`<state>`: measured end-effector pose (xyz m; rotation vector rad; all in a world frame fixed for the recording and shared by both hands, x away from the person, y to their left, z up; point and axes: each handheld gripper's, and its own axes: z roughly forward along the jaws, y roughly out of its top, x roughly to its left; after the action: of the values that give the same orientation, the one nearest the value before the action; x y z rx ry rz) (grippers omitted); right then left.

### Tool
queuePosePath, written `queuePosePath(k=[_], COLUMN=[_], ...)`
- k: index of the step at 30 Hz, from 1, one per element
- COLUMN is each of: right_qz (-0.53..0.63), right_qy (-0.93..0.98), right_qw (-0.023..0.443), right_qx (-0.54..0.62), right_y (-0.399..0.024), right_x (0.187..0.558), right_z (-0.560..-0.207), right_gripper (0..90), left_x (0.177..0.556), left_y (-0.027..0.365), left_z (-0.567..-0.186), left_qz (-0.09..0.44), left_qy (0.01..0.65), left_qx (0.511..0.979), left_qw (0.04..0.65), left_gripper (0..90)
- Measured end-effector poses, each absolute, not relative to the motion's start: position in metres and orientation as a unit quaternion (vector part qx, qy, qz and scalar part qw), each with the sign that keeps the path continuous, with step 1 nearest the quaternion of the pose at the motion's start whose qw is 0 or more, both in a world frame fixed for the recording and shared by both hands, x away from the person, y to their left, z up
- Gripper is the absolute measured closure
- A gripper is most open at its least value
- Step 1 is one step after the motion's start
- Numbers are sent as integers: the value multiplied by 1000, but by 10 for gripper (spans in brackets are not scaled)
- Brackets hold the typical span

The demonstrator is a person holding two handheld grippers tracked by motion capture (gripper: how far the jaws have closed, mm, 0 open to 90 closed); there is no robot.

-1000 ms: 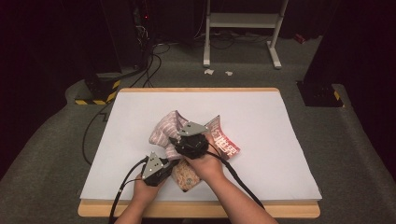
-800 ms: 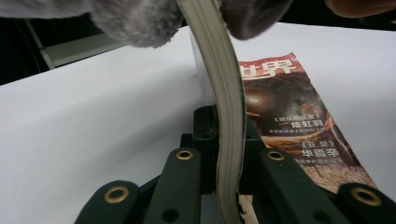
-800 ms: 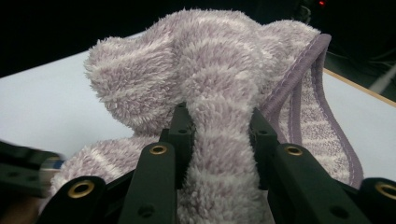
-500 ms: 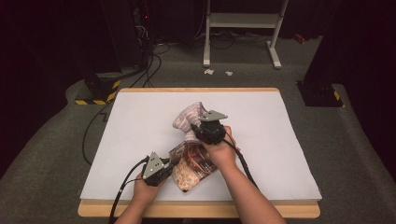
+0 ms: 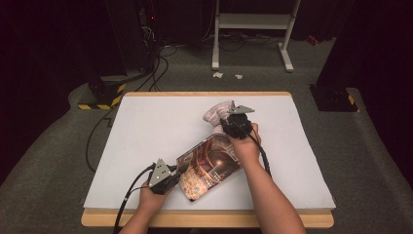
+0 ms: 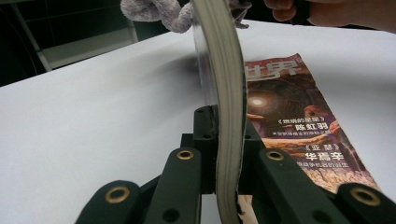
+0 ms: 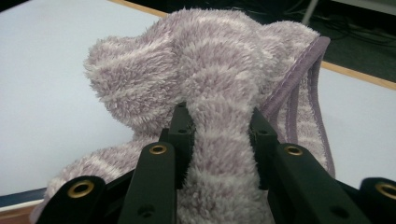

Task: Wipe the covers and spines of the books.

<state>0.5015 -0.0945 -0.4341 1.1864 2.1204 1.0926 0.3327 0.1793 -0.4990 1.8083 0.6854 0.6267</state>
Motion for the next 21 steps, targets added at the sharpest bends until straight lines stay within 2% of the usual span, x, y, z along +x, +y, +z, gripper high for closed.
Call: queuePosePath(k=[11,21], right_qz=[377,396], right_qy=[758,739], right_qw=[241,264], right_qx=[475,477], right_y=[-132,-162], right_x=[525,503], right_z=[-447,-431], right_gripper=[701,700], left_x=[333,333], left_y=[181,181], left_z=[-499,-499], left_qz=[258,259], left_qy=[289,291], left_qx=[754,753], left_qw=[530,530], left_gripper=[834,833])
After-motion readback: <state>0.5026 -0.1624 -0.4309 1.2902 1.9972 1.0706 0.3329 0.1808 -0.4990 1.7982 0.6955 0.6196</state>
